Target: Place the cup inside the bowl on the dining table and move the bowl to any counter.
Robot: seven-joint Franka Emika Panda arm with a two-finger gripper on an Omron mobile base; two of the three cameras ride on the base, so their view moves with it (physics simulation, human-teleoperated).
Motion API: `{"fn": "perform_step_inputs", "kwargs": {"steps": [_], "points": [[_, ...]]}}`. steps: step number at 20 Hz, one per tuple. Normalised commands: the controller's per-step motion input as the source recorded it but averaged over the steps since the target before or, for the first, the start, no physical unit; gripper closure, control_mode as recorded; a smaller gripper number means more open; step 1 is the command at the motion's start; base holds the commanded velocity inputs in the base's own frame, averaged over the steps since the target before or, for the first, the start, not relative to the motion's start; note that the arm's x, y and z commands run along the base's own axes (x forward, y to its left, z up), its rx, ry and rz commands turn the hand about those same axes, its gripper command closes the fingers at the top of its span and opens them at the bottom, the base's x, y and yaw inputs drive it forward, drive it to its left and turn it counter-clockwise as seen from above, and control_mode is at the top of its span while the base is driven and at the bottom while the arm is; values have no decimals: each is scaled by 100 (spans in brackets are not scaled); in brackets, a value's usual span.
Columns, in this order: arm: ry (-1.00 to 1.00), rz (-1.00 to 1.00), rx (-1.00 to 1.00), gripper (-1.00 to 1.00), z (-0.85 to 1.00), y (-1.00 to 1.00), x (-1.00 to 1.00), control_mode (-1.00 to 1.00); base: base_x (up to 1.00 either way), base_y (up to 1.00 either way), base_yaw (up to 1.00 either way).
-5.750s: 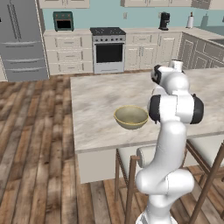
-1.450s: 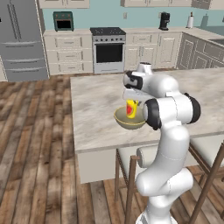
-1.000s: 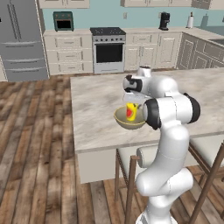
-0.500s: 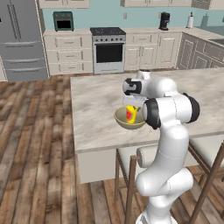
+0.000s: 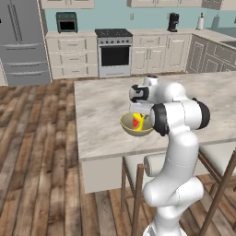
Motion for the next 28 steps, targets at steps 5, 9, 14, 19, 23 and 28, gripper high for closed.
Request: {"fn": "perform_step_inputs", "kwargs": {"steps": [5,9,14,19,23,28], "points": [[0,0,0,100,-2,0,0,-100,0,0,0],[0,0,0,100,-8,0,0,-100,0,0,0],[-1,0,0,100,-19,0,0,-100,0,0,0],[-2,0,0,100,-11,0,0,-100,0,0,0],[-1,0,0,100,-10,0,0,-100,0,0,0],[0,0,0,100,-1,0,0,-100,0,0,0]]}}
